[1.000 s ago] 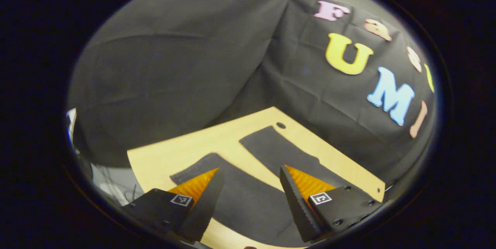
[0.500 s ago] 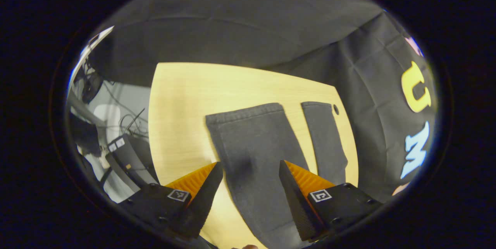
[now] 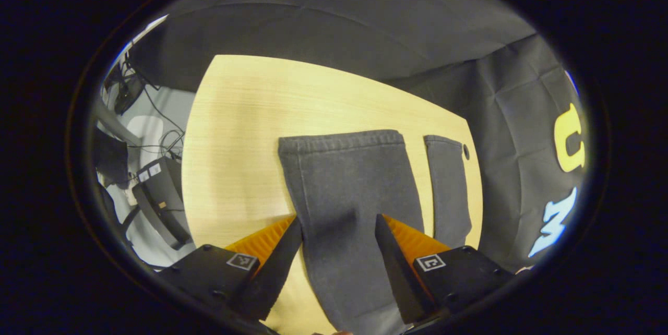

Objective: Grasp the waist and the cuffs of the jeans and fold them to make the two legs overlap; first hold the waist and fold one-third of the jeans toward the cuffs, then hold the cuffs and fold the remaining one-third in the same direction to finish folding.

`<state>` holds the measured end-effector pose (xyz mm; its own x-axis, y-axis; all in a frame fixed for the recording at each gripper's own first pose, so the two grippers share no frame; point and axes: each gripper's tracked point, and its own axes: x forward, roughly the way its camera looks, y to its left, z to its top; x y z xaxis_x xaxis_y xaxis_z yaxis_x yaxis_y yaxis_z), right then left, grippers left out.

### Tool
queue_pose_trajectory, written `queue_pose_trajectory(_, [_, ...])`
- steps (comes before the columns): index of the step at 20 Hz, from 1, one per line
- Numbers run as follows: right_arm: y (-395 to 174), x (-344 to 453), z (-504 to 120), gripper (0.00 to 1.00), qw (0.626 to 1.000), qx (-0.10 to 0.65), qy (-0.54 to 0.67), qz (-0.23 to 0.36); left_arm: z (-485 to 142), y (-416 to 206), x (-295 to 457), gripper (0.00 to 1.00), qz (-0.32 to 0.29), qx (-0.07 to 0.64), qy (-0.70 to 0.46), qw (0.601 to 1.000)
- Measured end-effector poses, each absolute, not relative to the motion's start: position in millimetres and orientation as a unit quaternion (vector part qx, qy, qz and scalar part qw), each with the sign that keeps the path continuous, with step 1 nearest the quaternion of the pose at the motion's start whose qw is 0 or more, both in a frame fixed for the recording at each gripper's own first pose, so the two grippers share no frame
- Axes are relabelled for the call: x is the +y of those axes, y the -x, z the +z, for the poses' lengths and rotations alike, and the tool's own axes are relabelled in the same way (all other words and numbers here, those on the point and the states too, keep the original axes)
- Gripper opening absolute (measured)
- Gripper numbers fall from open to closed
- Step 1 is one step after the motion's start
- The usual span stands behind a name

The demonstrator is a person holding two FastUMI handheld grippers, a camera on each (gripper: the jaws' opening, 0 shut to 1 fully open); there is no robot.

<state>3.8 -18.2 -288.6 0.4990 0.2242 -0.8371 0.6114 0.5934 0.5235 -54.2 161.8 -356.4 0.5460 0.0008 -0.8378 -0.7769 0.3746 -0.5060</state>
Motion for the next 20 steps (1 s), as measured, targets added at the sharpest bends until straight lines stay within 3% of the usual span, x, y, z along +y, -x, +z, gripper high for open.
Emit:
queue_pose_trajectory(4, [-10, -15, -292, 0.96, 0.759, 0.501, -0.394, -0.129, -357, 35, 153, 0.90, 0.243, 0.377, 0.516, 0.730])
queue_pose_trajectory(5, [-10, -18, -295, 0.90, 0.764, 0.510, -0.371, -0.138, -358, 35, 152, 0.86, 0.243, 0.376, 0.524, 0.725])
queue_pose_trajectory(6, [-7, -23, -301, 0.76, 0.767, 0.520, -0.344, -0.150, -358, 33, 150, 0.69, 0.236, 0.372, 0.533, 0.722])
queue_pose_trajectory(7, [-6, -23, -300, 0.55, 0.773, 0.520, -0.329, -0.155, -360, 32, 149, 0.62, 0.233, 0.372, 0.540, 0.718])
queue_pose_trajectory(9, [-9, -20, -298, 0.34, 0.781, 0.509, -0.331, -0.149, -365, 36, 152, 0.34, 0.232, 0.362, 0.557, 0.710])
queue_pose_trajectory(10, [-9, -19, -297, 0.30, 0.781, 0.501, -0.344, -0.144, -363, 34, 151, 0.20, 0.222, 0.358, 0.570, 0.706])
queue_pose_trajectory(12, [-12, -17, -300, 0.16, 0.772, 0.489, -0.383, -0.133, -362, 37, 159, 0.19, 0.210, 0.345, 0.590, 0.699])
queue_pose_trajectory(13, [-11, -16, -300, 0.13, 0.768, 0.484, -0.401, -0.124, -362, 42, 151, 0.20, 0.217, 0.334, 0.604, 0.690])
queue_pose_trajectory(14, [-11, -17, -301, 0.11, 0.763, 0.481, -0.415, -0.115, -361, 38, 158, 0.11, 0.212, 0.332, 0.612, 0.686])
queue_pose_trajectory(20, [-14, -16, -273, 0.07, 0.753, 0.438, -0.487, -0.061, -321, 36, 157, 0.10, 0.172, 0.303, 0.651, 0.675])
